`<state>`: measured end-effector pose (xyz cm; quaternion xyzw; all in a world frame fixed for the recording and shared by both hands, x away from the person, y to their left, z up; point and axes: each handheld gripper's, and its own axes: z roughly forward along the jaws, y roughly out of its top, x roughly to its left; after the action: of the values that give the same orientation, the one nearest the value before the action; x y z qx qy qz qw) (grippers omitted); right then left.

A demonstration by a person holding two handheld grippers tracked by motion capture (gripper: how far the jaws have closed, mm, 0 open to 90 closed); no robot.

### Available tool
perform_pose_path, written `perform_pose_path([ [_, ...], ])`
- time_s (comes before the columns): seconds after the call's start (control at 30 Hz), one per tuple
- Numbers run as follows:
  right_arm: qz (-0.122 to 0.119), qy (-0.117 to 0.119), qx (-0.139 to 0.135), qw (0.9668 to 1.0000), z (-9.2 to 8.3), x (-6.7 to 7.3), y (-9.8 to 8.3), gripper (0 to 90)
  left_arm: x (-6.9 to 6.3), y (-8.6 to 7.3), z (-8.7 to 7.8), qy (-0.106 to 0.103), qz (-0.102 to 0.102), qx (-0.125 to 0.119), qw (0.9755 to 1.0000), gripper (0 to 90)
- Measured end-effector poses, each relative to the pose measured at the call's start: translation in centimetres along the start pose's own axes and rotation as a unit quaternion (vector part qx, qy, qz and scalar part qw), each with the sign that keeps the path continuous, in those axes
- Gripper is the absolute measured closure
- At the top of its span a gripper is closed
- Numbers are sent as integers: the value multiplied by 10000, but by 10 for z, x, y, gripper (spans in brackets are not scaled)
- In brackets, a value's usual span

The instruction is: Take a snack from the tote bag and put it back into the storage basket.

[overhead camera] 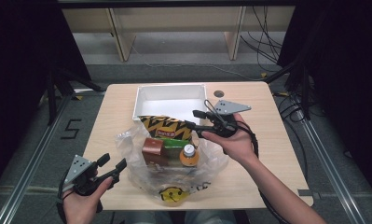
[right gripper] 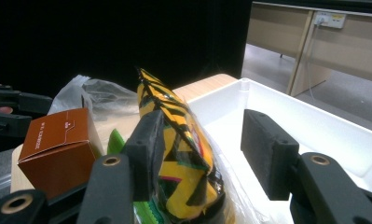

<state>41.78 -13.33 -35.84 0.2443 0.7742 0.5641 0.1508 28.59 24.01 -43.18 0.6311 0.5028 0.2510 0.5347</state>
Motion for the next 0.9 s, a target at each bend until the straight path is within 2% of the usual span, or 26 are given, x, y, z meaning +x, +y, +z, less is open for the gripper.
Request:
perform_pose_path([
  [0.03, 89, -6, 47, 9999, 1, 1, 0, 499, 0, -1, 1, -32, -9, 3, 10000, 302],
  [0.1, -67, 27, 41, 10000, 5, 0, 0, 501, -1, -2, 1, -28, 15, 37, 10000, 303],
  [0.13, 81, 50, 115, 9999, 7, 2, -1, 504, -2, -2, 2, -33, 12, 40, 10000, 303],
  [0.17, -159, -25, 74, 9998, 9, -1, -1, 507, -2, -3, 2, -53, 26, 38, 10000, 303],
  [0.2, -75, 44, 160, 9998, 11, 0, -2, 509, -1, -3, 3, -113, 51, -1, 9999, 302],
  [0.33, 55, 90, 247, 9996, 16, 1, -5, 529, -1, -4, 2, -24, 3, 87, 10000, 298],
  [0.37, -36, 61, 163, 9998, 18, 0, -5, 531, -1, -5, 3, -41, 21, 63, 10000, 298],
  [0.4, -48, 71, 209, 9997, 19, 0, -6, 534, -1, -5, 3, -40, 26, 84, 10000, 298],
  [0.43, 28, 76, 275, 9996, 20, 2, -6, 539, 0, -5, 4, -34, 34, 97, 9999, 298],
  [0.47, -104, 14, 214, 9997, 22, 2, -7, 553, 0, -5, 4, -38, 49, 109, 9999, 298],
  [0.57, -226, 137, 446, 9987, 24, 3, -7, 599, 1, -6, 6, -112, 106, 69, 9999, 299],
  [0.6, -261, 98, 341, 9990, 27, 4, -8, 601, 1, -6, 6, -97, 93, 91, 9999, 299],
  [0.63, -272, 107, 416, 9987, 27, 5, -7, 602, 0, -6, 5, -53, 68, 129, 9999, 299],
  [0.67, -497, 118, 348, 9981, 30, 3, -7, 607, 0, -7, 5, -61, 57, 141, 9999, 298],
  [0.7, -329, 169, 497, 9981, 30, 6, -6, 614, 0, -8, 5, -66, 51, 146, 9999, 297],
  [0.77, -467, 204, 445, 9977, 35, 6, -6, 629, -1, -8, 5, -43, 40, 175, 9998, 295],
  [0.8, -373, 173, 527, 9978, 35, 8, -6, 645, 0, -9, 6, -96, 45, 148, 9998, 294],
  [0.83, -551, 227, 548, 9967, 37, 6, -5, 668, 0, -9, 7, -101, 49, 158, 9998, 295],
  [0.9, -595, 163, 510, 9968, 38, 5, -6, 725, 0, -8, 7, -116, 62, 177, 9998, 296],
])
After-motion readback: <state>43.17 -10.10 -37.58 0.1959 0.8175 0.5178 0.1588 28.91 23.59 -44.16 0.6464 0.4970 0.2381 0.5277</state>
